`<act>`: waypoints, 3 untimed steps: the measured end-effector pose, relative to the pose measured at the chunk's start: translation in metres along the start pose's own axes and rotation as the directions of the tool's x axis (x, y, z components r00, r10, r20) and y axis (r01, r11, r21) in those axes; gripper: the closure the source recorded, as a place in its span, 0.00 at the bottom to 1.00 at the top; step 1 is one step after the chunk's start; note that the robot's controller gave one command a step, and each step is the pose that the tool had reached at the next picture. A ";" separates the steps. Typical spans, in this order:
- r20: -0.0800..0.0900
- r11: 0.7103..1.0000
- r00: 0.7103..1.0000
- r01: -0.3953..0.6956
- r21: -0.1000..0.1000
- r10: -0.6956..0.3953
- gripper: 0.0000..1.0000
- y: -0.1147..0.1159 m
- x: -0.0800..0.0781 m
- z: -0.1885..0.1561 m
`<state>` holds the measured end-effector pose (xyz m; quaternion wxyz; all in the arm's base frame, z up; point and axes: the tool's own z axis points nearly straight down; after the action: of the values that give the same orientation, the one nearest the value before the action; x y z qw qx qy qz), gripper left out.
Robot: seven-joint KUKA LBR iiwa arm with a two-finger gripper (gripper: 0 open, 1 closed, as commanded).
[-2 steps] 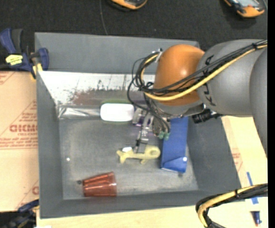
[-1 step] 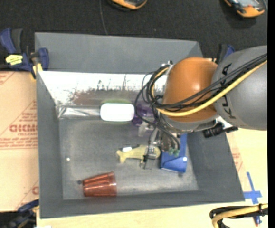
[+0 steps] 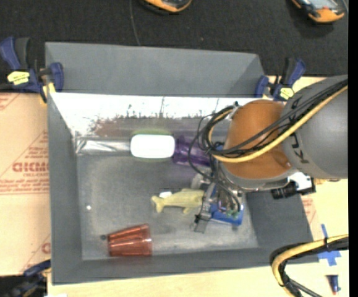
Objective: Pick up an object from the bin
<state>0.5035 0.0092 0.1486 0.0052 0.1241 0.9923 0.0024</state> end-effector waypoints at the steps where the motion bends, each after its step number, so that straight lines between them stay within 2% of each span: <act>1: 0.001 1.000 1.000 -0.008 -0.003 0.008 0.00 0.025 -0.005 0.025; 2: 0.001 1.000 1.000 0.027 -0.005 -0.027 0.00 0.031 -0.018 0.039; 3: 0.001 0.997 0.997 0.082 -0.003 -0.082 0.00 0.027 -0.016 -0.002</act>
Offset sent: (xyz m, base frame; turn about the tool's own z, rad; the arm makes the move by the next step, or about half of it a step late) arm 0.0437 -0.0065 -0.0548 -0.0642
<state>0.5255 0.0313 0.1510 0.0061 0.0832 0.9965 0.0037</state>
